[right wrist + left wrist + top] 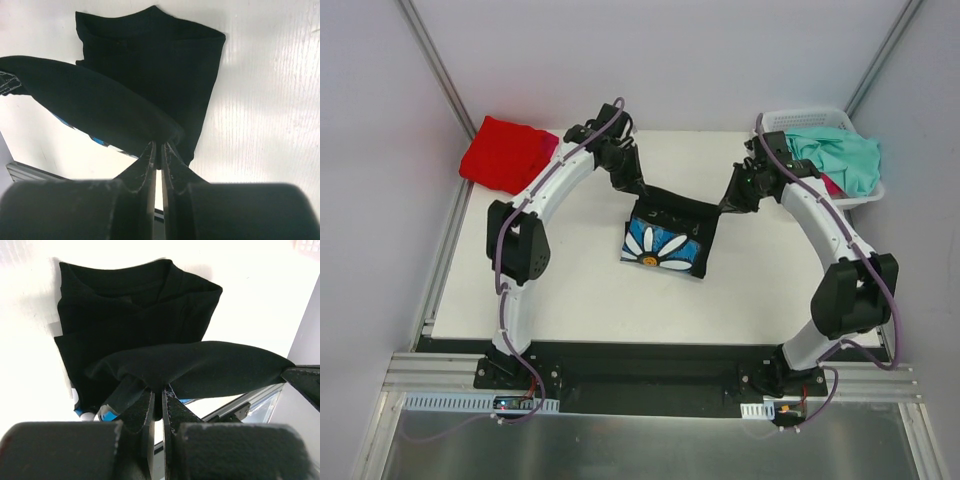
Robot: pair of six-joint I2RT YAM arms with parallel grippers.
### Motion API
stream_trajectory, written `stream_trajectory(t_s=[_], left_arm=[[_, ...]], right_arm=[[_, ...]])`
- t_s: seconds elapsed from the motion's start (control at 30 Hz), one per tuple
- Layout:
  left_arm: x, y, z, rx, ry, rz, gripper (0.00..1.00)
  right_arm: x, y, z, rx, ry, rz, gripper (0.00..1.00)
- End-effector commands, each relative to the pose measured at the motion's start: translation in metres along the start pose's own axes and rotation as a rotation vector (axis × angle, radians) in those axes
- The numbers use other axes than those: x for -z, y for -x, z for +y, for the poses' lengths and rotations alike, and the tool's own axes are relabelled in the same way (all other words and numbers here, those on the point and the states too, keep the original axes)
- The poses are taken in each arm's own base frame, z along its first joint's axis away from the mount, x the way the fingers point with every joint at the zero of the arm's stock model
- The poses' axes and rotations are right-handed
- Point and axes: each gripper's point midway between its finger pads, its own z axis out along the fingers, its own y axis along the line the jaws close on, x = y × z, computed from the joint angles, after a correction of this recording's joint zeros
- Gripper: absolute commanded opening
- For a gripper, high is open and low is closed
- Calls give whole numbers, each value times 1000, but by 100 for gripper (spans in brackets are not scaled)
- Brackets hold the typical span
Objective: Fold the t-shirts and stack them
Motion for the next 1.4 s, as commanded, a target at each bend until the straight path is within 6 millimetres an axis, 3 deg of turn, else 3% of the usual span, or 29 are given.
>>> stream_trajectory(t_s=[0.0, 0.27, 0.47, 0.87, 1.37], left_arm=[[0, 24, 15, -5, 18, -34, 0], [-22, 46, 47, 41, 50, -39, 0], [-47, 52, 66, 62, 56, -20, 0], [-72, 63, 83, 80, 40, -11, 0], [-96, 56, 105, 113, 62, 25, 0]], right_arm=[[-4, 22, 6, 21, 31, -19, 8], [-40, 32, 6, -3, 52, 28, 8], [-69, 40, 2, -34, 57, 58, 7], [-93, 48, -17, -71, 38, 81, 7], [-127, 35, -36, -89, -5, 140, 7]])
